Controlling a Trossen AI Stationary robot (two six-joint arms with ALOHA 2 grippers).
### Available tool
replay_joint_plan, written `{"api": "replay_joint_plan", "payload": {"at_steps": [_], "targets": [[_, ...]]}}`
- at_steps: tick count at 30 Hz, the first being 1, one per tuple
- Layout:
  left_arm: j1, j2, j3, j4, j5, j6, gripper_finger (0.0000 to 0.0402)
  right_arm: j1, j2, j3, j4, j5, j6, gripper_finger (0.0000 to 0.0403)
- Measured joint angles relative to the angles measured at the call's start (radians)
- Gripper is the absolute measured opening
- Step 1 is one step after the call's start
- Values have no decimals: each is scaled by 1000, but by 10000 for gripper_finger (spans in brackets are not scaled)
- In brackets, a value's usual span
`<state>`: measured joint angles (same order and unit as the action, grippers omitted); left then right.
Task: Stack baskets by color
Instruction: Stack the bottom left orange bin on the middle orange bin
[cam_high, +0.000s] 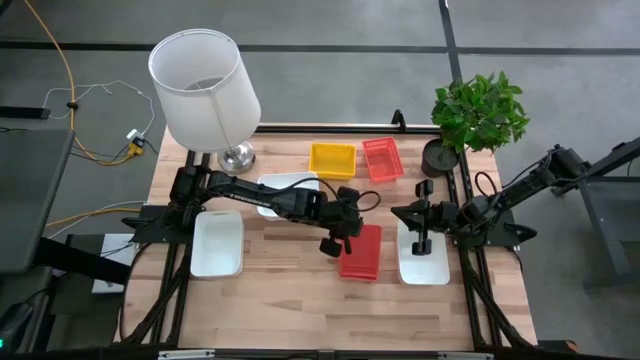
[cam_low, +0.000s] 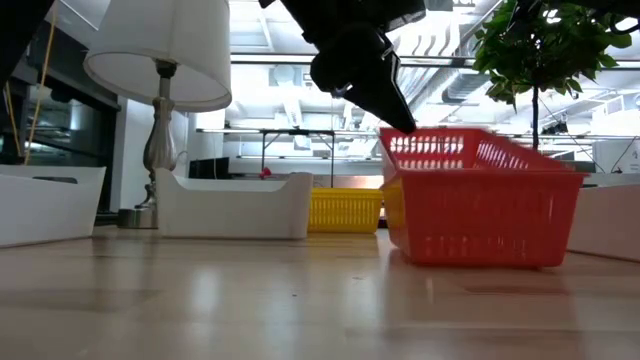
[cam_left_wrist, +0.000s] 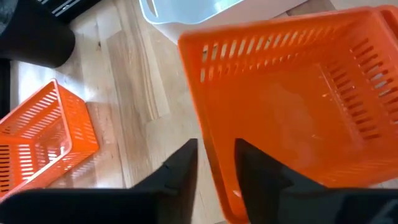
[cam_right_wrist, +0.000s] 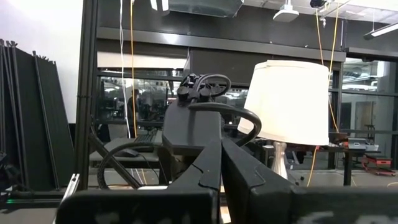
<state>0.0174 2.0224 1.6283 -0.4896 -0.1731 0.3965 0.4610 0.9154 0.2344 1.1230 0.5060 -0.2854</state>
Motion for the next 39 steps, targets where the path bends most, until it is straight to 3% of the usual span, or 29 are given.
{"api": "replay_joint_plan", "payload": {"at_steps": [7,14,17,22,31,39], "targets": [[0,0,0,0,12,0,163,0,0,0,-5,0,0,0],[-5,-41,8,-11,5,38,176,0,0,0,-14,0,0,0],[-5,-63,6,35,5,2,146,0,0,-1,-18,16,1,0],[-5,-67,-77,210,35,-105,20,0,0,-1,-26,17,18,0],[-35,-64,-378,878,-88,-286,1,0,0,-1,-23,17,19,0],[-32,-11,-399,946,-176,-373,0,0,0,-1,-19,17,19,0]]}}
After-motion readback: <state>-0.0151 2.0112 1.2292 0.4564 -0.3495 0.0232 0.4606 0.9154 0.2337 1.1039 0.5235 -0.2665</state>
